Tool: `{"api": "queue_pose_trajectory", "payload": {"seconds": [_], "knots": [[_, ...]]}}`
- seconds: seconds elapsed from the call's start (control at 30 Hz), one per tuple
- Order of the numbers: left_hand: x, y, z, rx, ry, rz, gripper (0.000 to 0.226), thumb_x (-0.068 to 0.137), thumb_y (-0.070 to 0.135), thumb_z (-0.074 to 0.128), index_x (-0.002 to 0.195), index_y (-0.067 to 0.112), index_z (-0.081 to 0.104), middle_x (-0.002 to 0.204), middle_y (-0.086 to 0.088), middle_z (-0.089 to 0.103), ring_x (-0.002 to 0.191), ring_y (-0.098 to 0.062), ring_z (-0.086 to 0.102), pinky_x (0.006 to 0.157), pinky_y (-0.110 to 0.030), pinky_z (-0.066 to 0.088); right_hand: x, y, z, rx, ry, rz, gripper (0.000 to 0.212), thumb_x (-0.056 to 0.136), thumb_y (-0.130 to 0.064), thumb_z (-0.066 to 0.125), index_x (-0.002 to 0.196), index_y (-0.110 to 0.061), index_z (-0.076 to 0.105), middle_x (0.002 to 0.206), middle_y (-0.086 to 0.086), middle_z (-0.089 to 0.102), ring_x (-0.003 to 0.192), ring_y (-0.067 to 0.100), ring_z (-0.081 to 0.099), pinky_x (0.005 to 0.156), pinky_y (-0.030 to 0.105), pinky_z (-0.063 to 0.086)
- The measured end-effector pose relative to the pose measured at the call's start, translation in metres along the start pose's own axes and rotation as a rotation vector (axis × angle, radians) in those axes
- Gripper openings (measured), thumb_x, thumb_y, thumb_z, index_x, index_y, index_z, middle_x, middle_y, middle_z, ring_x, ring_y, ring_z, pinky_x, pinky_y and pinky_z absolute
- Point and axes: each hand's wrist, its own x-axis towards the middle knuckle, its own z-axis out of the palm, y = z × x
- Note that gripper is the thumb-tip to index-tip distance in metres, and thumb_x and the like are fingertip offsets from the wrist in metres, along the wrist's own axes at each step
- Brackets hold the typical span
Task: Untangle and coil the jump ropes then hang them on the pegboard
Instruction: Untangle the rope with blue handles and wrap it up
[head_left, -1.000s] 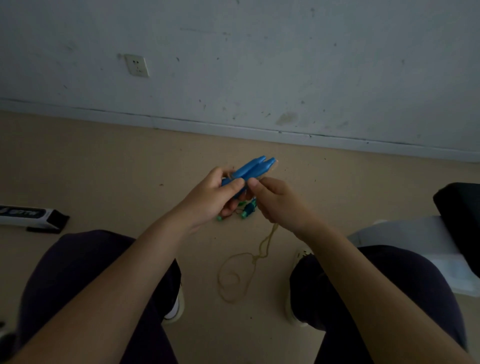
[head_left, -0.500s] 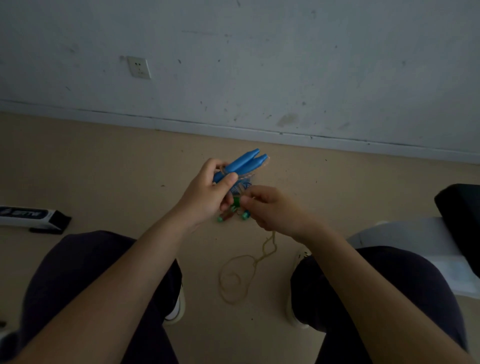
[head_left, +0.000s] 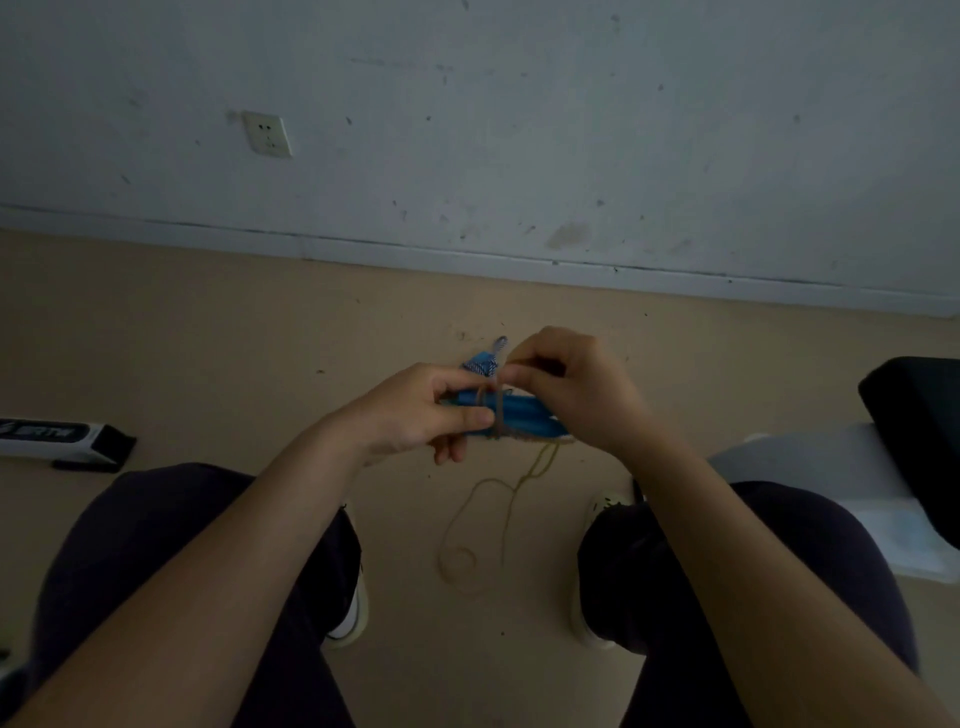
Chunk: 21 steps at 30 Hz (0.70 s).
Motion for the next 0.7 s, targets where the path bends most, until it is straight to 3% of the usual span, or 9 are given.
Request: {"api": "queue_pose_trajectory", "payload": {"seconds": [0.17, 0.33, 0.5, 0.63, 0.7], "knots": [[-0.004, 0.003, -0.002, -0.092, -0.064, 0.018, 0.023, 0.097, 0.010, 0.063, 0.114, 0.024, 0.069, 0.077, -0.010, 0.064, 0.062, -0.016, 0.063, 0.051, -0.024, 0.049, 0.002, -0.001, 0.004, 0.049, -0.009, 0.066, 0.014, 0.091, -0.024, 0.067, 0.087, -0.012, 0.072, 0.081, 0.004, 0.066, 0.072, 0.014, 0.058, 0.070, 0.036, 0.050], [-0.006, 0.001, 0.002, -0.134, -0.081, -0.005, 0.025, 0.100, 0.012, 0.059, 0.120, 0.026, 0.065, 0.081, 0.009, 0.071, 0.069, -0.011, 0.066, 0.055, -0.020, 0.049, 0.001, -0.001, 0.014, 0.047, -0.025, 0.147, 0.019, 0.093, -0.028, 0.065, 0.088, -0.010, 0.068, 0.078, 0.007, 0.067, 0.068, 0.017, 0.059, 0.070, 0.041, 0.051], [-0.005, 0.005, 0.009, -0.042, 0.007, -0.015, 0.026, 0.084, 0.032, 0.078, 0.109, 0.030, 0.069, 0.073, 0.014, 0.070, 0.064, -0.006, 0.064, 0.052, -0.018, 0.046, 0.003, 0.000, 0.018, 0.023, 0.010, 0.181, 0.020, 0.093, -0.029, 0.065, 0.087, -0.011, 0.068, 0.080, 0.005, 0.069, 0.074, 0.021, 0.064, 0.072, 0.045, 0.054], [-0.002, 0.004, 0.012, 0.047, 0.027, 0.018, 0.016, 0.093, 0.021, 0.071, 0.107, 0.027, 0.066, 0.072, 0.017, 0.070, 0.065, -0.005, 0.063, 0.055, -0.019, 0.046, 0.003, 0.000, 0.020, 0.027, 0.038, 0.209, 0.019, 0.092, -0.031, 0.066, 0.089, -0.012, 0.068, 0.080, 0.005, 0.070, 0.073, 0.020, 0.066, 0.071, 0.043, 0.056], [-0.003, 0.006, 0.011, 0.037, 0.002, 0.023, 0.016, 0.097, 0.016, 0.065, 0.110, 0.025, 0.064, 0.076, 0.018, 0.071, 0.067, -0.006, 0.062, 0.058, -0.019, 0.046, 0.002, 0.000, 0.017, 0.104, 0.063, 0.223, 0.017, 0.091, -0.029, 0.068, 0.093, -0.014, 0.062, 0.074, 0.010, 0.068, 0.066, 0.023, 0.064, 0.062, 0.038, 0.055]]}}
